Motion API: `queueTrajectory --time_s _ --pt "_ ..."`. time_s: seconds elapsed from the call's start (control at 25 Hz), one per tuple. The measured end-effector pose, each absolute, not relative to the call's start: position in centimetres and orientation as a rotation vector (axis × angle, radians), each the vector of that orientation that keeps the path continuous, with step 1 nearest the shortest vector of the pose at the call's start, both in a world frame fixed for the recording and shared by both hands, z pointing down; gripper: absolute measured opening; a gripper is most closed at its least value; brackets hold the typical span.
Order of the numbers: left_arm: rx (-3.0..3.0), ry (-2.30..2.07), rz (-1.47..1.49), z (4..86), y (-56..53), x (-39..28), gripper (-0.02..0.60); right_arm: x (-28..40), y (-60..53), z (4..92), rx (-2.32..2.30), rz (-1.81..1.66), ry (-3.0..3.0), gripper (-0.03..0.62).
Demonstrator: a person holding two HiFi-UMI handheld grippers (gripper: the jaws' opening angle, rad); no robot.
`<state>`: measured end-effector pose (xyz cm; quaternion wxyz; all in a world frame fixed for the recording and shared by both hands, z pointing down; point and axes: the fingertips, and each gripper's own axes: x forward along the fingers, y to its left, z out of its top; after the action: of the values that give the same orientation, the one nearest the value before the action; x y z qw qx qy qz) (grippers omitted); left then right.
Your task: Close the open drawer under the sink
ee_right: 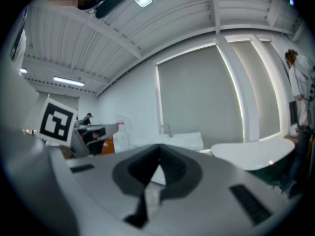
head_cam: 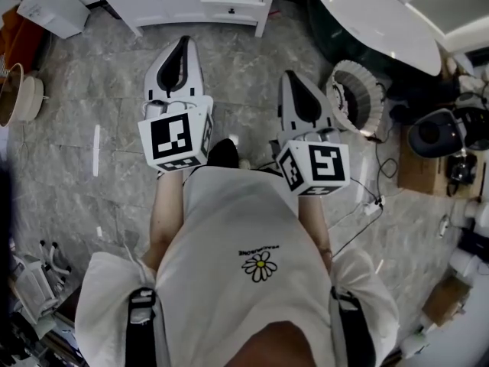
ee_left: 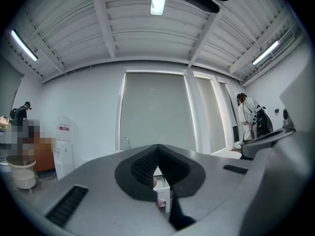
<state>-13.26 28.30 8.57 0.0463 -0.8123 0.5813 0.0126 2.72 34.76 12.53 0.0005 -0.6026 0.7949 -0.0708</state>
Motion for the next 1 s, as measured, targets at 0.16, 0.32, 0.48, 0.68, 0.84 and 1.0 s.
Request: queueTrajectory --time_s 0.16,0.32,0.48,0.68,0.84,1.0 --pt "-2.466 1.814 0.077 8.4 28.1 -12.9 0.02 4.8 35.5 13.0 -1.905 -0.25 2.485 0.029" --pt "-2.457 1.811 0.098 7.8 27.2 -12.1 0.02 5.9 35.3 12.1 -1.923 -0.174 2.482 0.029" --pt "-2.462 1.757 0.091 8.0 26.5 -10.5 0.02 6.0 34.5 12.5 -1.91 -0.163 2.489 0.029" --pt "-2.461 1.7 0.117 8.0 24.2 -9.8 0.02 5.7 32.4 12.7 -1.896 -0.112 2.488 0.029" --pt "-2.469 1.721 0.123 8.6 21.1 -10.3 0.02 5.1 29.5 13.2 -1.913 -0.082 2.535 0.029" --pt "-2.469 1.76 0.134 8.8 17.5 -10.9 0.02 5.8 26.1 12.7 -1.942 -0.031 2.566 0.029"
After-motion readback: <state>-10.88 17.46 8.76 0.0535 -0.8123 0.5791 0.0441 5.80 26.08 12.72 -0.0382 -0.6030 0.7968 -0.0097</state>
